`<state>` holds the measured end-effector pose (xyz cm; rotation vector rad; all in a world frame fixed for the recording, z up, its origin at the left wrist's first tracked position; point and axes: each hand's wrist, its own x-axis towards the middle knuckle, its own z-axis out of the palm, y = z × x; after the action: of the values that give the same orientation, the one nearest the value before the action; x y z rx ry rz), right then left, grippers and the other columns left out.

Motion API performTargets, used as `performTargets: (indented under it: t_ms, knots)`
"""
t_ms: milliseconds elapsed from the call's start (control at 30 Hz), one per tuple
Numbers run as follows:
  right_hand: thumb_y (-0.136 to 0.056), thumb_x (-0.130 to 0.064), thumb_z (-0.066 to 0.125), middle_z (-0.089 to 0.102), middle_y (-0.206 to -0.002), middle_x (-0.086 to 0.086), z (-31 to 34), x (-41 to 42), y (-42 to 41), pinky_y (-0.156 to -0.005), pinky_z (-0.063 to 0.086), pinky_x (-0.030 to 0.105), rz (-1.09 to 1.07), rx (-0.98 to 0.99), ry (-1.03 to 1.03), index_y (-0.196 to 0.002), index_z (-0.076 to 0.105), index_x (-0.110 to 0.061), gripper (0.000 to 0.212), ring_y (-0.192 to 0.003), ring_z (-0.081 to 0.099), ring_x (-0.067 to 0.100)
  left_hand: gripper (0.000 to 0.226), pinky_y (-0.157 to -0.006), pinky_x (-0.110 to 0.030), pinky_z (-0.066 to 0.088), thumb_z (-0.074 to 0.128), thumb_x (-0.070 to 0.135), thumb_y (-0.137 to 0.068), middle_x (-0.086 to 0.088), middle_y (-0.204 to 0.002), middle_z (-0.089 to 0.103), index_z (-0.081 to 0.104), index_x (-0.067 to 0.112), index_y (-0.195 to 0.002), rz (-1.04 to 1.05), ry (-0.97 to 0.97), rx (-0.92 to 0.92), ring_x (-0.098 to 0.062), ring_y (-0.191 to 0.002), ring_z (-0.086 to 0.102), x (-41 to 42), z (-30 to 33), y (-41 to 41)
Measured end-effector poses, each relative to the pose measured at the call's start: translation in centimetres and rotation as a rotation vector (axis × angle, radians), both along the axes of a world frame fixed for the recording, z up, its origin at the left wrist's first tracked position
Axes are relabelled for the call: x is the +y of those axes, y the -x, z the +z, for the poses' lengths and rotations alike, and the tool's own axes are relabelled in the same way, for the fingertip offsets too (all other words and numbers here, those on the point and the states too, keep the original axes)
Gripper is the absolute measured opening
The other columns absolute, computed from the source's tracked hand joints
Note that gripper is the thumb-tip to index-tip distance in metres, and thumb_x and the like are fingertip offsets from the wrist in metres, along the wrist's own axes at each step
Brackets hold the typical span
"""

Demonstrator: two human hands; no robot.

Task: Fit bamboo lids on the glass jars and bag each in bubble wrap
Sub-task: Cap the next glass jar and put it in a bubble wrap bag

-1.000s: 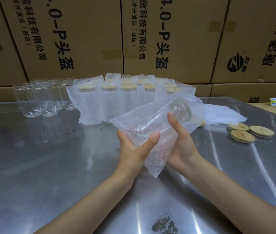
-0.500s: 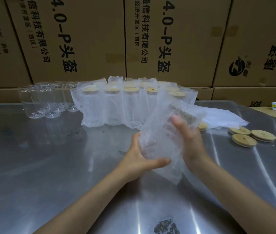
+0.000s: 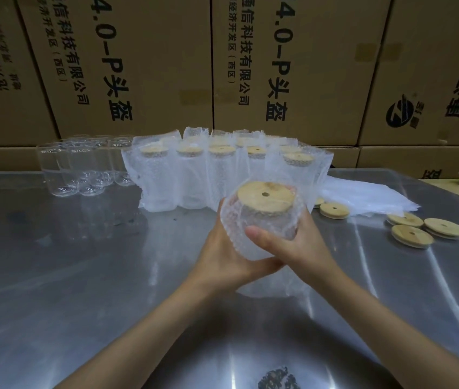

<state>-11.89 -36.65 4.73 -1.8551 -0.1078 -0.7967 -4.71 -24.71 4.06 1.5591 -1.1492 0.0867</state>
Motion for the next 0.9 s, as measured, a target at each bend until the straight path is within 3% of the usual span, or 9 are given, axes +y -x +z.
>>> performTargets:
  t_ms: [67, 133, 167, 300, 400, 567, 767, 900]
  knots:
    - [-0.050, -0.066, 0.079, 0.052, -0.125, -0.028, -0.3, 0.2, 0.0, -0.089, 0.043, 0.006, 0.004, 0.053, -0.028, -0.125, 0.035, -0.047, 0.090, -0.114, 0.050, -0.016, 0.069, -0.091, -0.024, 0.050, 0.084, 0.035, -0.057, 0.005, -0.114, 0.067, 0.057, 0.025, -0.120, 0.009, 0.046, 0.063, -0.006, -0.111, 0.062, 0.2, 0.2, -0.4]
    - [-0.045, -0.083, 0.070, 0.034, -0.122, -0.053, -1.0, 0.3, -0.1, -0.084, 0.032, -0.006, -0.020, 0.099, -0.002, -0.118, 0.022, -0.061, 0.090, -0.112, 0.032, -0.035, 0.064, -0.087, -0.025, 0.053, 0.087, 0.025, -0.057, 0.004, -0.107, 0.071, 0.061, 0.019, -0.116, 0.038, 0.131, 0.156, -0.007, -0.104, 0.066, 0.4, 0.4, -1.3]
    - [-0.047, -0.084, 0.067, 0.025, -0.122, -0.057, -1.4, 0.3, -0.3, -0.082, 0.028, -0.009, -0.041, 0.126, 0.020, -0.118, 0.017, -0.066, 0.089, -0.111, 0.024, -0.039, 0.065, -0.090, -0.028, 0.053, 0.087, 0.024, -0.058, 0.003, -0.109, 0.070, 0.061, 0.020, -0.117, 0.066, 0.169, 0.186, -0.009, -0.105, 0.066, 0.6, 0.6, -1.8]
    - [-0.059, -0.078, 0.061, 0.030, -0.137, -0.028, -3.3, -0.4, -1.4, -0.086, 0.029, -0.005, -0.125, 0.193, 0.078, -0.129, 0.016, -0.059, 0.085, -0.127, 0.029, -0.017, 0.079, -0.100, -0.036, 0.049, 0.091, 0.025, -0.061, 0.001, -0.123, 0.064, 0.053, 0.016, -0.129, 0.214, 0.273, 0.246, -0.009, -0.114, 0.061, 1.7, 0.9, -4.9]
    - [-0.070, -0.073, 0.064, 0.035, -0.137, -0.016, -4.5, -1.6, -2.4, -0.093, 0.030, 0.008, -0.223, 0.248, 0.098, -0.132, 0.021, -0.048, 0.080, -0.127, 0.035, -0.002, 0.087, -0.105, -0.039, 0.045, 0.088, 0.020, -0.066, -0.002, -0.134, 0.055, 0.041, 0.015, -0.139, 0.346, 0.325, 0.294, -0.014, -0.121, 0.056, 2.4, 0.7, -8.3]
    - [-0.086, -0.026, 0.071, 0.038, -0.139, 0.008, -5.3, -5.4, -4.4, -0.108, 0.035, 0.038, -0.521, 0.271, -0.016, -0.141, 0.033, -0.014, 0.068, -0.129, 0.041, 0.024, 0.091, -0.107, -0.031, 0.038, 0.086, 0.014, -0.069, -0.003, -0.141, 0.045, 0.030, 0.016, -0.141, 0.542, 0.378, 0.327, -0.016, -0.127, 0.048, 3.5, -0.9, -13.4]
    - [-0.090, -0.028, 0.066, 0.028, -0.151, 0.006, -5.6, -8.2, -5.7, -0.109, 0.036, 0.044, -0.567, 0.345, -0.049, -0.148, 0.027, -0.024, 0.070, -0.133, 0.039, 0.027, 0.094, -0.098, -0.019, 0.028, 0.087, 0.021, -0.068, 0.012, -0.126, 0.036, 0.027, 0.015, -0.140, 0.646, 0.297, 0.216, -0.002, -0.117, 0.037, 3.0, -1.9, -17.8]
    - [-0.090, -0.026, 0.066, 0.021, -0.153, 0.006, -5.6, -9.0, -6.3, -0.110, 0.035, 0.047, -0.575, 0.337, -0.041, -0.149, 0.024, -0.027, 0.072, -0.135, 0.038, 0.029, 0.093, -0.096, -0.015, 0.026, 0.086, 0.022, -0.069, 0.015, -0.128, 0.032, 0.026, 0.020, -0.141, 0.633, 0.281, 0.165, 0.004, -0.116, 0.033, 1.9, -2.2, -19.1]
